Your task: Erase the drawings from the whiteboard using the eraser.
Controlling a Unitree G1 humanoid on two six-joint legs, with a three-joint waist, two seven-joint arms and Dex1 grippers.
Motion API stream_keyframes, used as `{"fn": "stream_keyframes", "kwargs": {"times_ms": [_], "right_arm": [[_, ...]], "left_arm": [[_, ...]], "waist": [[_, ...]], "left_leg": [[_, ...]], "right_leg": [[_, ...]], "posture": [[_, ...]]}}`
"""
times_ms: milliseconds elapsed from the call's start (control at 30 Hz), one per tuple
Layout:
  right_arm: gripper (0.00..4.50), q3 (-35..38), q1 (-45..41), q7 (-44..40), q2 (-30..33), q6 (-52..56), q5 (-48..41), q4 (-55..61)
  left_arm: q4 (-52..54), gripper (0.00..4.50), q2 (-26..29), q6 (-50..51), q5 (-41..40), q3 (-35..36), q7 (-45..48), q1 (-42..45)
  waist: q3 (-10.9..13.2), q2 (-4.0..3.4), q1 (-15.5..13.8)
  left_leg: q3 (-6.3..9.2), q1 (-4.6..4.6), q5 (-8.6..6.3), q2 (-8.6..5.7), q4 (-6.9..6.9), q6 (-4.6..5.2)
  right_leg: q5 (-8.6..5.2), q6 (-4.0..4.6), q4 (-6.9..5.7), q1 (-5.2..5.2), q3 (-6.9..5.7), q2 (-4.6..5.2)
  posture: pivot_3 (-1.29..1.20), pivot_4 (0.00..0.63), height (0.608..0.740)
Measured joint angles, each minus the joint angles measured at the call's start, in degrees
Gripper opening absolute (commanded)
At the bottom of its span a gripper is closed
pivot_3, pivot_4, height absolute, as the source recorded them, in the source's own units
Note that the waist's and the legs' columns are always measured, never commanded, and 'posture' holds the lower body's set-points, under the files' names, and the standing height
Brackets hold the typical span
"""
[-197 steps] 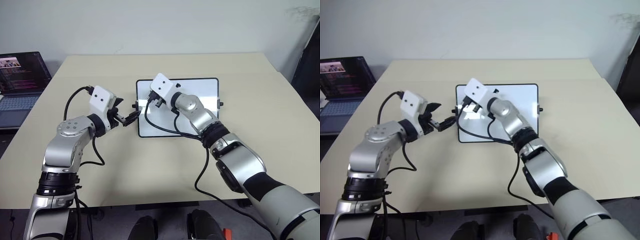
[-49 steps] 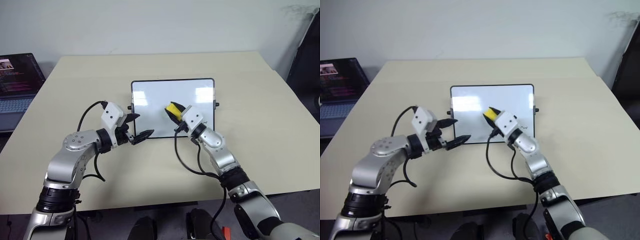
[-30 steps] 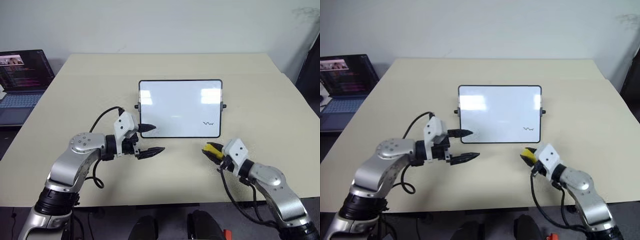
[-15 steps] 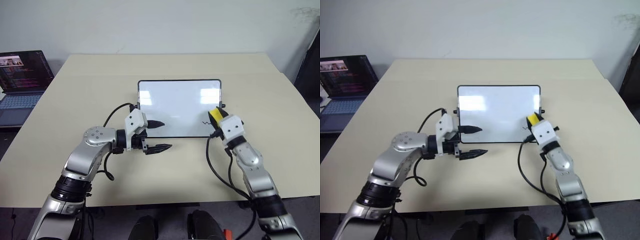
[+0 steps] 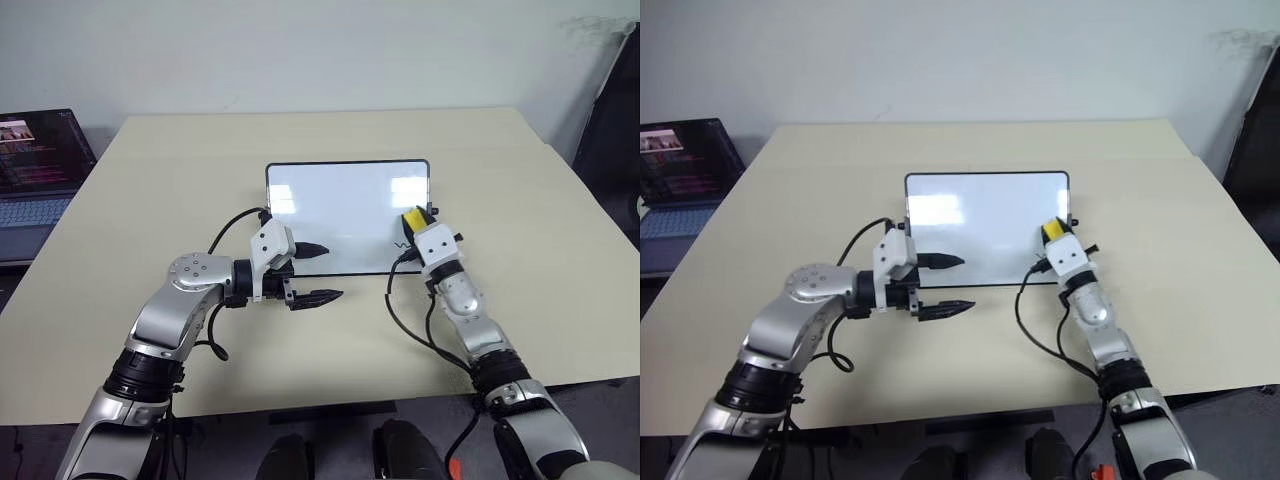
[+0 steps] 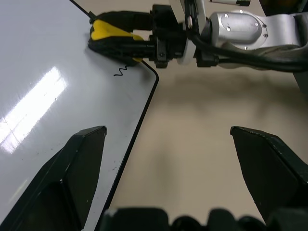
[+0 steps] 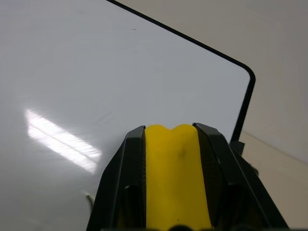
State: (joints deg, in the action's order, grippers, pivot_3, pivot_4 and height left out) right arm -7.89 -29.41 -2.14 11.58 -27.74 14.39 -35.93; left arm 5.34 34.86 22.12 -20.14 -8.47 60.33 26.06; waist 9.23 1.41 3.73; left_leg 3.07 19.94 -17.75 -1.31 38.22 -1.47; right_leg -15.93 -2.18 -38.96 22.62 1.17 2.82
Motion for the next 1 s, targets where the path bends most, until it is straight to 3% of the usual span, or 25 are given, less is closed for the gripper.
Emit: {"fn": "stream_keyframes", "kwargs": {"times_ms": [167, 400, 700, 800, 1000], "right_arm": [[1.12, -3.55, 1.85, 1.05, -2.68, -3.16, 2.33, -4.09], [1.12, -5.43, 1.62, 1.28, -3.99, -3.99, 3.0, -4.72], [1.12, -1.52, -1.62, 1.01, -1.92, -1.52, 0.36, 10.41], [1.12, 0.29, -7.85, 3.55, 0.09, -0.32, 1.35, 4.09], [1.12, -1.13, -14.65, 4.88, -2.08, -2.9, 2.76, -11.6]], "left_arm": [[1.65, 4.5, 0.02, 1.17, -0.13, 0.83, -1.12, -0.3], [2.13, 4.5, 0.03, 1.6, -0.14, 1.63, -2.13, -0.83], [-0.51, 4.5, 1.4, 1.58, -0.18, 5.64, -3.7, -3.96], [-0.57, 4.5, 1.53, 1.67, -0.16, 5.86, -3.67, -5.65], [-0.26, 4.5, 1.51, 2.44, -0.12, 5.87, -4.7, -5.78]], "waist": [[0.0, 0.0, 0.33], [0.01, -0.01, 0.69], [0.09, -0.06, 0.63], [0.09, -0.05, 0.49], [0.05, 0.0, 1.18]], "left_leg": [[0.0, -1.16, -0.02, 0.04, -0.1, 0.02], [0.0, -1.24, 0.0, 0.13, -0.09, 0.01], [-0.1, 0.11, -0.03, 0.11, -0.15, -0.05], [-0.13, 0.76, 0.08, 0.06, -0.1, -0.24], [-0.26, 0.71, 0.01, 0.07, -0.15, -0.11]], "right_leg": [[-0.03, 0.0, 0.09, -1.14, 0.15, -0.33], [-0.01, 0.03, 0.08, -1.11, 0.61, -0.57], [-0.01, 0.0, 0.11, 0.35, 0.71, -0.45], [-0.01, 0.0, 0.1, 0.94, 0.65, -0.19], [0.0, -0.01, 0.13, 0.91, 0.74, -0.19]], "posture": [[0.0, 0.15, 0.74], [0.0, 0.15, 0.74], [0.0, 0.15, 0.74], [0.0, 0.15, 0.74], [0.0, 0.15, 0.74]]}}
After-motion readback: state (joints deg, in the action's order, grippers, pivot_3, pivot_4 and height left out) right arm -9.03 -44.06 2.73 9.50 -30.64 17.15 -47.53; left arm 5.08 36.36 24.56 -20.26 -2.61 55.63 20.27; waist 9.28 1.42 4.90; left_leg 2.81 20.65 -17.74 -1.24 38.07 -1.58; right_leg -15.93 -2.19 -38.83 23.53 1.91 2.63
